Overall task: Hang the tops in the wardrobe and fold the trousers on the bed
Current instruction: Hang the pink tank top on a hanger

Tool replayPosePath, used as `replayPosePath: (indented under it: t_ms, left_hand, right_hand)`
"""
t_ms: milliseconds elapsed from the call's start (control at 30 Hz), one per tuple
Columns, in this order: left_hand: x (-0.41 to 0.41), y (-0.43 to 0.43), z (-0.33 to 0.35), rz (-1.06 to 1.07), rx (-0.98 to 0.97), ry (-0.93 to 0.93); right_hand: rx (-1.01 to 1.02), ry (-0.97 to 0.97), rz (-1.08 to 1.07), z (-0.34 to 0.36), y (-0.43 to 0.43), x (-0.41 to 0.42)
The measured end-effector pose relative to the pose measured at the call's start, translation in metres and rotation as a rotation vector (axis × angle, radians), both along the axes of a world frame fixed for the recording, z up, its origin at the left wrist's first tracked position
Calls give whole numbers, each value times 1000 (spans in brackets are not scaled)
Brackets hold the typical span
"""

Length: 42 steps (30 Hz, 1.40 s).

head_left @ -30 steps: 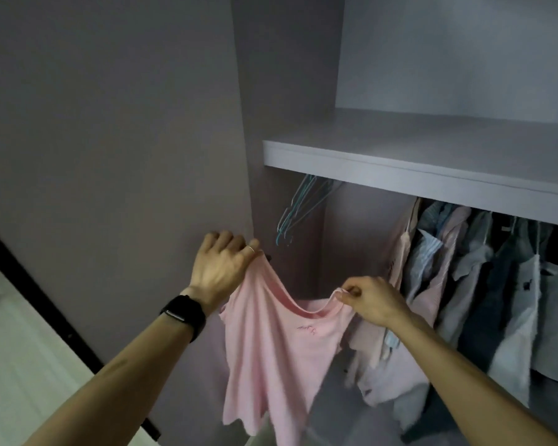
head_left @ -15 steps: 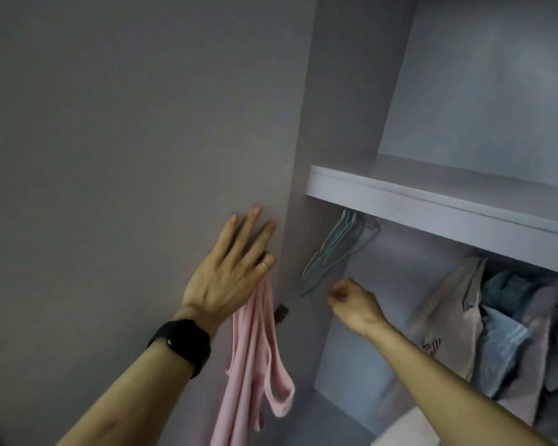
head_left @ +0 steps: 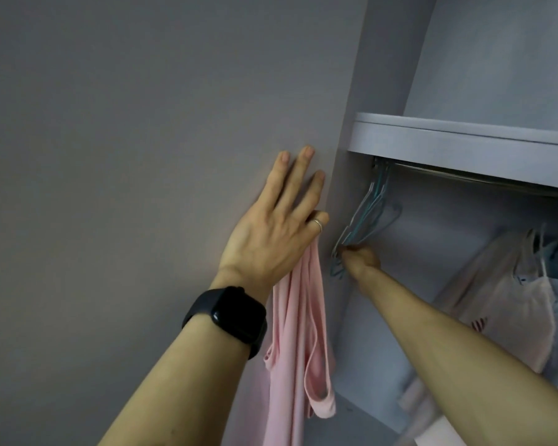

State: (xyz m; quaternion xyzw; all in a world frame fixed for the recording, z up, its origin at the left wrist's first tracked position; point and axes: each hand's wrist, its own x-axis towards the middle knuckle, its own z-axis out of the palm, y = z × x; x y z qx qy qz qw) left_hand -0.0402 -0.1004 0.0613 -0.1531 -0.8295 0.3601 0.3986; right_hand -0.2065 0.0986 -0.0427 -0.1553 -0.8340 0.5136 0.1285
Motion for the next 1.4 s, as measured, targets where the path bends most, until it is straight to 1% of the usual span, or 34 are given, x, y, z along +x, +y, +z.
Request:
replayPosePath:
  t_ms: [67,233,367,400,467,600,633,700,800,967,1000,1100,1200,1300,1400]
  left_hand:
    - [0,-3,0,-5,0,11]
    - [-2,-7,-2,-31,-1,6]
    - [0,-4,0,-56,8,-16]
    - [1,-3,1,-61,12,-22]
    - [3,-2,2,-54,12,-35]
    - [6,-1,5,-37,21,-56]
    - [5,-2,5,-35,22,-55]
    - [5,-3,4,-36,16,-45]
    - [4,-4,3,-41,17,-21]
    - [5,-3,2,-42,5,4]
    - [5,-4,1,-45,4,4]
    - [4,-5,0,-39,-3,6]
    - [1,-8,-4,-37,3,-20]
    - [0,-9,-5,-23,31,-53]
    - [1,-7,-4,-3,70,-137]
  right_hand:
    - [42,-35,-4,1,-3,-1]
    - [166,-50,-89,18,4,9]
    - [113,-8,-100,29,16,18]
    - [59,8,-112,31,18,22]
    - [-143,7,-83,30,18,29]
    - [-530,-98,33,33,15,39]
    - [-578,-105,53,34,15,41]
    - [-596,-122,95,31,14,43]
    - [-487,-107,99,24,11,44]
    - [-368,3,-12,16,13,42]
    - [-296,2,-34,16,15,40]
    - [47,-29,-158,24,24,37]
    - [244,26,-282,38,33,43]
    - [296,88,-327,54,44,63]
    - [288,68,-296,65,57,96]
